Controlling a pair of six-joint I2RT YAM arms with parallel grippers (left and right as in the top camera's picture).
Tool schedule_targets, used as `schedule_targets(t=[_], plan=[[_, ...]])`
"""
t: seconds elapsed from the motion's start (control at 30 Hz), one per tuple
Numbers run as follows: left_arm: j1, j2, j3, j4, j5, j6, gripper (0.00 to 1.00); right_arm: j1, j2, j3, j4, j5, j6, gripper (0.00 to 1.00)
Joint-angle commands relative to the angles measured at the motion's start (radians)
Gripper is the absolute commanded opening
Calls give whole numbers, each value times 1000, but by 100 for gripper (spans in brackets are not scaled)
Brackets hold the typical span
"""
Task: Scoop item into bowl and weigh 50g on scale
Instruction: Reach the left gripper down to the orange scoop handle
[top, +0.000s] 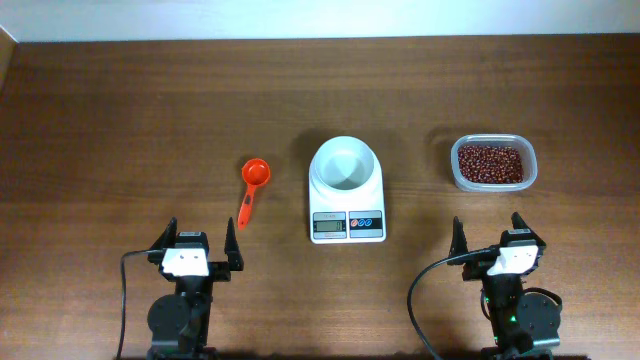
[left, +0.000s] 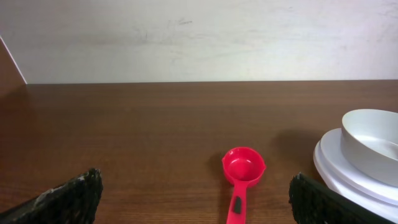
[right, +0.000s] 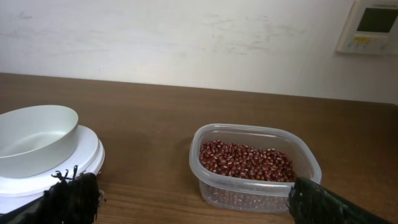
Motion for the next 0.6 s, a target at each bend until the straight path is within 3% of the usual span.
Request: schedule_targets(t=[0.0,0.43,0.53,0.57], plan=[[-4,-2,-2,-3,-4,12,99,5,-9,-5,-8,-1,-4,99],[-4,-1,-2,-4,-3,12,99,5,-9,-5,-8,-1,-4,99],[-4,-1,10,-12,113,5,99,5,-9,-5,-8,-1,-4,99],[-4,-1,42,-56,143,-48,99,5,-9,-5,-8,-1,-4,99]])
